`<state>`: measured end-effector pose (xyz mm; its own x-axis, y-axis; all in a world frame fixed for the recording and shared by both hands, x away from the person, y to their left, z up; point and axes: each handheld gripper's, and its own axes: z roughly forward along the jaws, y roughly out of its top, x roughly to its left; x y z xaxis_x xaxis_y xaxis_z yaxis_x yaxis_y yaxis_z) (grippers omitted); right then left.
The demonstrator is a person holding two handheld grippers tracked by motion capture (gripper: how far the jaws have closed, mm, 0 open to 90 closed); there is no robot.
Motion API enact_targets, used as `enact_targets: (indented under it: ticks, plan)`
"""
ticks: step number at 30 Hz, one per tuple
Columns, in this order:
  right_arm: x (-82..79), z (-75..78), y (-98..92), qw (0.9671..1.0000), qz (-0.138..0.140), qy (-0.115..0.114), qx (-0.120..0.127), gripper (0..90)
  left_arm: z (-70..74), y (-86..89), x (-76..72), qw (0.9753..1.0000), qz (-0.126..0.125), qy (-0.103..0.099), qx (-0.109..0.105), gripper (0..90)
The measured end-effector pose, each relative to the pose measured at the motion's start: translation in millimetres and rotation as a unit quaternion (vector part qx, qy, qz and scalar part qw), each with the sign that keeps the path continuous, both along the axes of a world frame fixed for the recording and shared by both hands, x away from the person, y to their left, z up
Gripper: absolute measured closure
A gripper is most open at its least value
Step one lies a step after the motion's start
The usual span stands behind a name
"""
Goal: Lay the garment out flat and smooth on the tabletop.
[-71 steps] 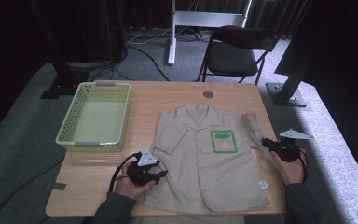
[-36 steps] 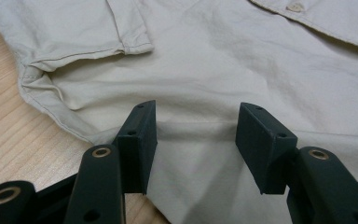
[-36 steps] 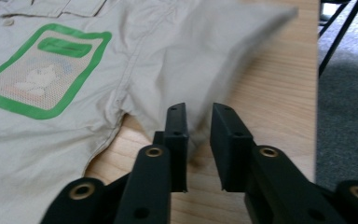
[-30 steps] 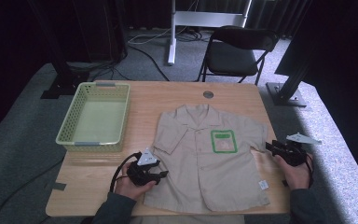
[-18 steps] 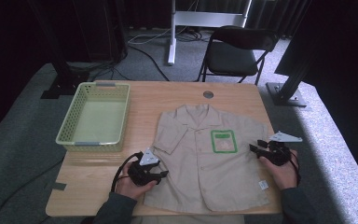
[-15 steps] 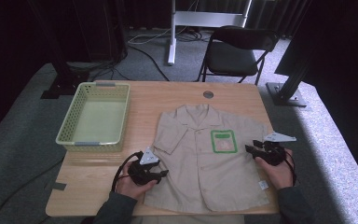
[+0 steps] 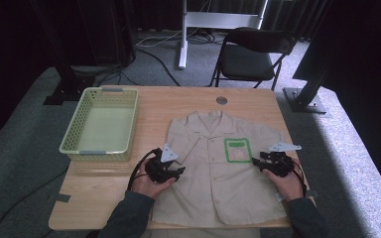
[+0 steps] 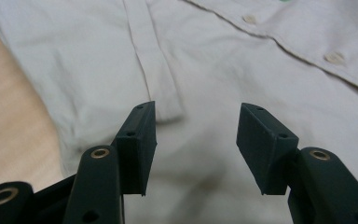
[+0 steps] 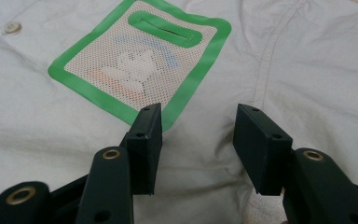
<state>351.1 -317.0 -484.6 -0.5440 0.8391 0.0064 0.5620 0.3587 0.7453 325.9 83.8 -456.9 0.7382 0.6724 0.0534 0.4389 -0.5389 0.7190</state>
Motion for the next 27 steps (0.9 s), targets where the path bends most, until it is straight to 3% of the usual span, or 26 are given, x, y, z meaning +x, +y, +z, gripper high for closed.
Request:
enact_targets:
  ticks: [3,9,16,22,27]
  plan:
    - [0.2,-0.4,-1.1,1.0,0.0,-0.001,0.002,51.7,-0.1,-8.9,8.6,0.9998,0.005,-0.003,0.02,48.5]
    - [-0.4,-1.7,-3.0,0.9999,0.001,-0.005,0.009,51.6,-10.4,-19.3,20.8,0.999,0.006,0.016,0.041,49.1]
    - [-0.2,-1.9,-4.1,0.9999,0.0,-0.003,0.014,51.7,-14.5,-13.6,27.9,0.9988,0.023,0.024,0.036,49.9]
    - [-0.2,-1.8,-5.7,0.9999,0.001,-0.001,0.017,51.8,-13.2,-7.7,31.8,0.9981,0.04,0.025,0.039,59.9]
    - [-0.4,-1.7,-8.8,0.9999,-0.001,-0.002,0.015,52.9,-10.9,-9.0,32.5,0.997,0.047,0.021,0.058,72.7]
